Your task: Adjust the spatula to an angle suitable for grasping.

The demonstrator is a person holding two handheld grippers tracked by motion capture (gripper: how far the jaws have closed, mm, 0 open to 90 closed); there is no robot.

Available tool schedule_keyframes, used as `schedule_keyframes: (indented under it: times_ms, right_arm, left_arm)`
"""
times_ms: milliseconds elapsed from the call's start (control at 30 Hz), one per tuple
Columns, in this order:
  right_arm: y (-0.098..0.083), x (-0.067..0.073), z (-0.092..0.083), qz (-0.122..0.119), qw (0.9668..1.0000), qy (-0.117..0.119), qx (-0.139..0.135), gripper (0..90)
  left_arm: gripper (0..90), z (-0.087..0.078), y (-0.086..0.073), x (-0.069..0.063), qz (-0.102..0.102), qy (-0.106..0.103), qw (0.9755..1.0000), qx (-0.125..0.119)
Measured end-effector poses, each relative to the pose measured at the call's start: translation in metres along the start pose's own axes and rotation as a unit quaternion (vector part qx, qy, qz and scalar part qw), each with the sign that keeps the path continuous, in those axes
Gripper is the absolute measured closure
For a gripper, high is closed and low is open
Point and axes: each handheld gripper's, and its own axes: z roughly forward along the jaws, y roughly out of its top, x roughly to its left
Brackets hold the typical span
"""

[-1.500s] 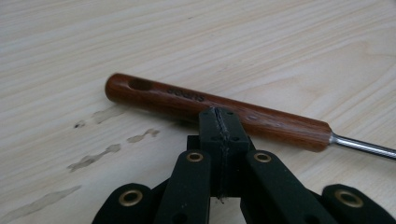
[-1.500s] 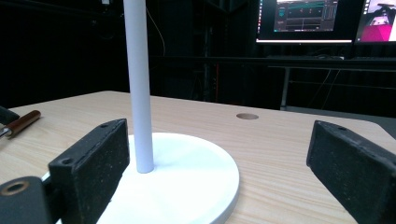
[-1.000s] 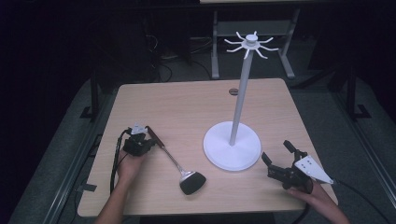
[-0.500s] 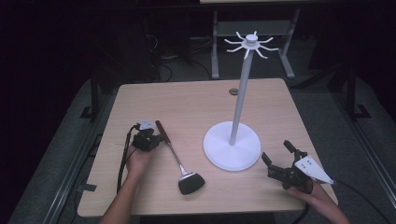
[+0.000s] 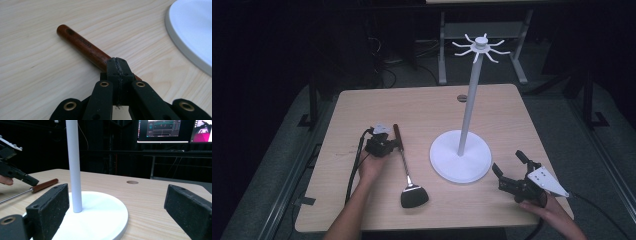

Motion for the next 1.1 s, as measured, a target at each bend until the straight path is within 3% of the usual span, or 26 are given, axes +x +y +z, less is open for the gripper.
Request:
schedule_keyframes:
  times_ms: [300,533,800,900,967,1100]
  right_arm:
    - [0.0,0.0,0.0,0.0,1.0,0.0,0.0,5.5]
    - [0.0,0.0,0.0,0.002,1.0,0.0,0.0,5.5]
    - [0.0,0.0,0.0,-0.001,1.0,0.001,0.0,5.5]
    - [0.0,0.0,0.0,-0.001,1.0,0.0,0.0,5.5]
    - [0.0,0.0,0.0,-0.001,1.0,0.001,0.0,5.5]
    - [0.0,0.001,0.0,-0.001,1.0,0.001,-0.001,5.5]
  left_arm:
    - [89.7,0.019,0.01,-0.019,0.013,-0.026,0.9996,0.0]
    - [89.7,0.021,0.011,-0.024,0.016,-0.033,0.9993,0.005]
    - [89.7,-0.004,0.01,-0.033,0.028,-0.061,0.9975,0.022]
    - [89.7,-0.017,0.006,-0.046,0.04,-0.082,0.9955,0.028]
    - [89.7,-0.022,0.003,-0.054,0.035,-0.096,0.9942,0.032]
    - [89.7,-0.027,-0.004,-0.067,0.044,-0.113,0.9918,0.04]
